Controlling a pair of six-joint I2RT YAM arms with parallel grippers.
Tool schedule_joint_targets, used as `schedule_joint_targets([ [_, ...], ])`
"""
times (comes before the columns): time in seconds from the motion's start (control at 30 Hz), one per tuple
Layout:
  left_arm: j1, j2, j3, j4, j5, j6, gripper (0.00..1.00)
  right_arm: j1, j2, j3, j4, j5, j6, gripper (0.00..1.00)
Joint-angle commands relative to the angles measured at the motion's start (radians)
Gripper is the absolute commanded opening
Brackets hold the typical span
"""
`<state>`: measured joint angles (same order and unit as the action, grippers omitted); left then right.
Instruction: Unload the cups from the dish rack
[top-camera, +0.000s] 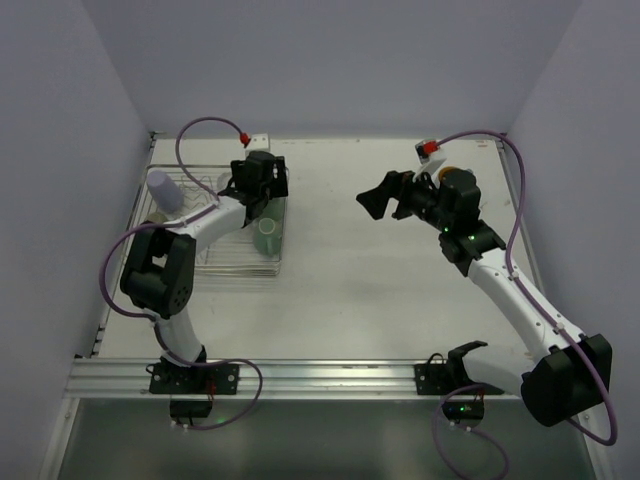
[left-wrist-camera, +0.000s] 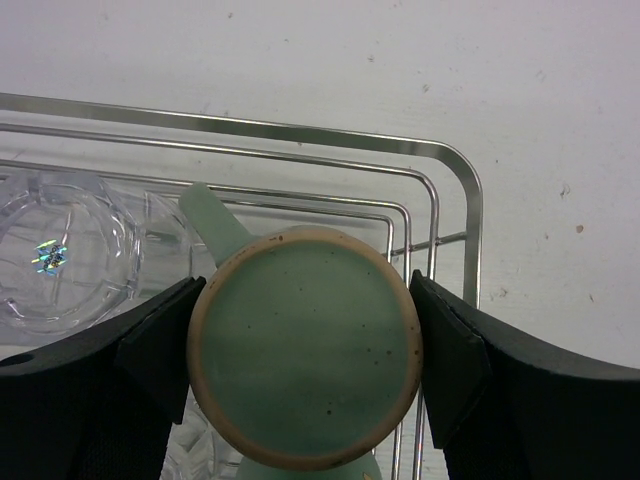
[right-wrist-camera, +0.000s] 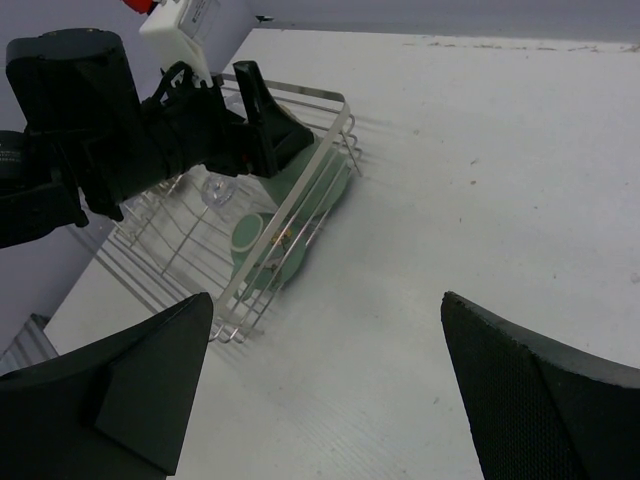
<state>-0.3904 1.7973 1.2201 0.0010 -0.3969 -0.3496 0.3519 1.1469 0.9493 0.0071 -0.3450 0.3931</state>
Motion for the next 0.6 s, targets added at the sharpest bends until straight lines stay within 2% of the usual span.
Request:
schedule_joint_targets([
  [0.0,0.008,-0.036,0.001,0.093,-0.04,0.037,0.71,0.007,-0.015,0.003,0.048,-0.026,0.003,0.99],
  [0.07,0.008,-0.059,-0.01,0.096,-0.052,0.046,0.61,0.009,-0.015,0.003,0.05,-0.025,0.003,0.99],
  [0.27,0.007,-0.127,-0.051,0.102,-0.043,0.046,0.46,0.01,-0.013,0.0,0.057,-0.025,0.01,0.99],
  [0.57,0.004,-0.207,-0.077,0.128,-0.011,0.063,0.37,0.016,0.008,-0.004,0.09,-0.032,0.024,0.99],
])
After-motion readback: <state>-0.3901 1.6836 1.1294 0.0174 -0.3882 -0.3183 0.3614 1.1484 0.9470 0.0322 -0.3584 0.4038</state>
